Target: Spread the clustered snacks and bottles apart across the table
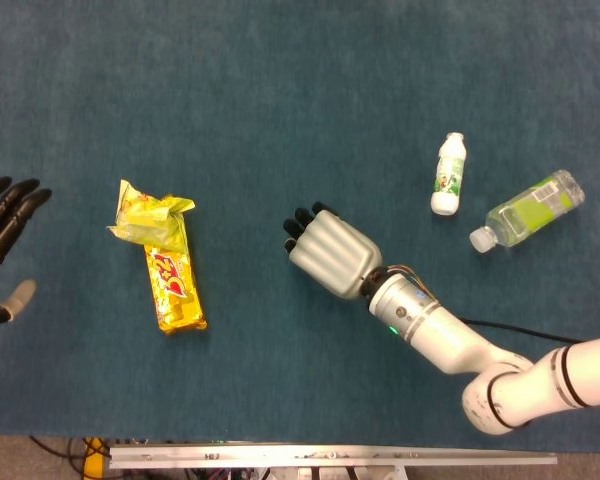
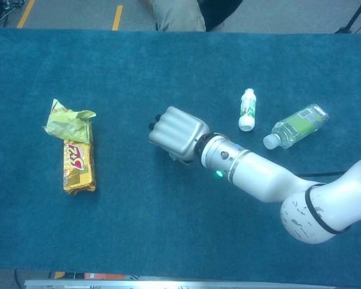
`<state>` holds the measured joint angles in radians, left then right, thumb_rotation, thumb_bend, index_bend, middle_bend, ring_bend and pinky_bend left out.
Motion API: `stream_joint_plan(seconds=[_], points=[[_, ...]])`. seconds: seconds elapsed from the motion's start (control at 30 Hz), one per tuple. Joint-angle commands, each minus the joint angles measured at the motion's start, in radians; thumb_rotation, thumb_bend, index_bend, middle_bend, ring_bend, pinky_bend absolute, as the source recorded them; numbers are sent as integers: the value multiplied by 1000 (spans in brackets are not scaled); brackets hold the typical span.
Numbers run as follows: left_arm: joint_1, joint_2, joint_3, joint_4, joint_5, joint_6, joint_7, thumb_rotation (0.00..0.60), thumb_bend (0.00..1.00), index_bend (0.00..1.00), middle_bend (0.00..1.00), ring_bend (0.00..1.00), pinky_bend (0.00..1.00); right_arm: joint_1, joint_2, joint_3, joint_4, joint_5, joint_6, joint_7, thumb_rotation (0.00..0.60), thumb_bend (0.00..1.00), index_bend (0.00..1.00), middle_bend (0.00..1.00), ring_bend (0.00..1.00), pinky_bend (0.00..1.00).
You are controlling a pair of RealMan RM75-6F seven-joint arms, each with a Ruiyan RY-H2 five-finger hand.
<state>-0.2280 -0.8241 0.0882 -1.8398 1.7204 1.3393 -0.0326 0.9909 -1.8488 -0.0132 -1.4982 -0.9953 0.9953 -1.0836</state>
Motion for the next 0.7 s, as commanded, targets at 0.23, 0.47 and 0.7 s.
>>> stream_joint_plan(seconds=[0.23, 0.47, 0.7], points=[[4, 5, 3, 0, 8, 1, -10, 600, 323, 25, 77, 37, 189, -7, -14, 0, 22, -7, 0, -17, 600, 173, 495, 326, 285, 435], [5, 9, 6, 0, 12, -3, -19, 600, 323, 25, 77, 36, 188, -10, -28, 6, 37, -8, -4, -24, 600, 172, 523, 331, 287, 435], [7, 8, 7, 4, 16, 0, -31, 600, 323, 25, 75, 36, 188, -13, -39, 10, 53, -7, -9, -33, 600, 175, 571, 336, 292, 435]])
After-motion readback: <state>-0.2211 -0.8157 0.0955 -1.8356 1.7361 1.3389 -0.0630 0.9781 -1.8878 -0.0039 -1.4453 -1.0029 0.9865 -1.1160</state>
